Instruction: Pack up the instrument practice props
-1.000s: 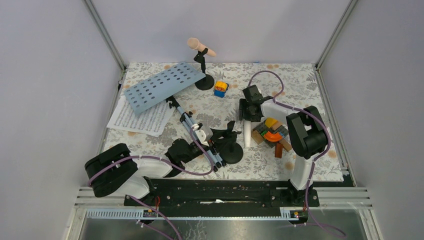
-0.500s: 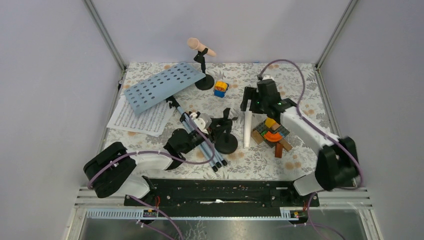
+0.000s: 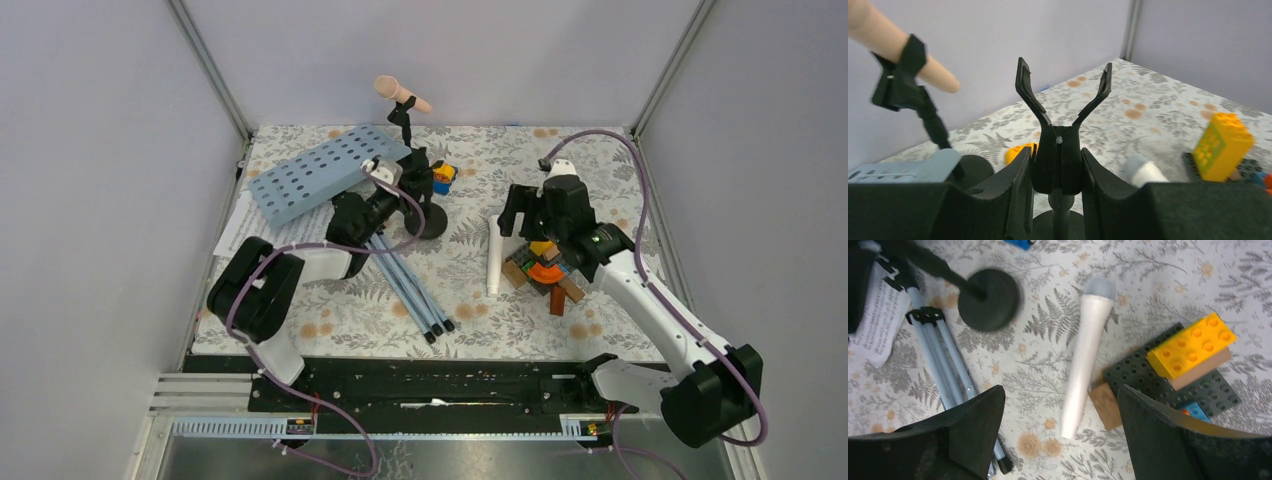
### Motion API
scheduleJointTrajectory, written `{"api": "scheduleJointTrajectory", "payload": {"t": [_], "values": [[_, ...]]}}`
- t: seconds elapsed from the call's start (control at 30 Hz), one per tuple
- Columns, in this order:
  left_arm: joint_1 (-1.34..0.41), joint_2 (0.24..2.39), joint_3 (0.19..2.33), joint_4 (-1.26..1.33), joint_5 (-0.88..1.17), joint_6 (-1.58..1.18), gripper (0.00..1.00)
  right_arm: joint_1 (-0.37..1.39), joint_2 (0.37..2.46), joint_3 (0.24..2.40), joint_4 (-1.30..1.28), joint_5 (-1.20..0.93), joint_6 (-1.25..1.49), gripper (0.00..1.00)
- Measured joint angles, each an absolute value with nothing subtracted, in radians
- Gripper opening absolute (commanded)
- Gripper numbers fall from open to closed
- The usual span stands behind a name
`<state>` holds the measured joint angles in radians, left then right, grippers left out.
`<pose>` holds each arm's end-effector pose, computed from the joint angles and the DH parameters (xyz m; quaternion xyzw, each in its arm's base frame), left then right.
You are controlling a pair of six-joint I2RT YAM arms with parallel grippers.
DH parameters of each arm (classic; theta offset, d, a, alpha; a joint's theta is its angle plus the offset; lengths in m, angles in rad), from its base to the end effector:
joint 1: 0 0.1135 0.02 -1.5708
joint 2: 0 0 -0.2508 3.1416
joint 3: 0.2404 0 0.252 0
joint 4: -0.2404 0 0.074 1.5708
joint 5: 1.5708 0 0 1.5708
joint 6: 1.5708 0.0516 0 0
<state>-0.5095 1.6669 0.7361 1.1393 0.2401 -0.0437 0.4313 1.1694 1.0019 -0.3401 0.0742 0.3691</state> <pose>0.3081 -0.1862 0.2283 0.2348 0.5868 -0.2832 0.7213 0.2587 0.1148 0.3017 -0.0080 0.8616 0.1679 0.4790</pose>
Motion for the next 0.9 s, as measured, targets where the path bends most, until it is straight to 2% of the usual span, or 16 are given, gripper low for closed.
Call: {"api": "scheduleJointTrajectory", "payload": {"t": [0.13,0.17,0.27,0.37,0.4,0.53,0.67,0.9], "values": [[-0.424,1.746,0.816,1.138,0.297,-0.056,0.02,0.431,1.111,0.957,-0.367,0.094,0.362,0.9],[-0.405,1.76,0.831,1.134,0.311,-0.059,0.11,0.431,1.1,0.949,-0.371,0.096,0.361,0.9],[-0.367,1.79,0.868,1.107,0.344,-0.064,0.25,0.431,1.089,0.934,-0.376,0.1,0.359,0.9],[-0.361,1.797,0.871,1.092,0.362,-0.061,0.56,0.431,1.089,0.928,-0.377,0.104,0.356,0.91],[-0.362,1.797,0.871,1.092,0.366,-0.059,0.63,0.431,1.089,0.928,-0.377,0.104,0.355,0.91],[-0.366,1.794,0.87,1.114,0.374,-0.049,0.76,0.431,1.09,0.928,-0.376,0.104,0.346,0.91],[-0.367,1.768,0.85,1.09,0.381,-0.06,0.98,0.431,1.095,0.928,-0.375,0.103,0.333,0.92],[-0.369,1.555,0.716,1.044,0.35,-0.128,0.99,0.431,1.153,0.939,-0.3,0.086,0.301,0.92]]}}
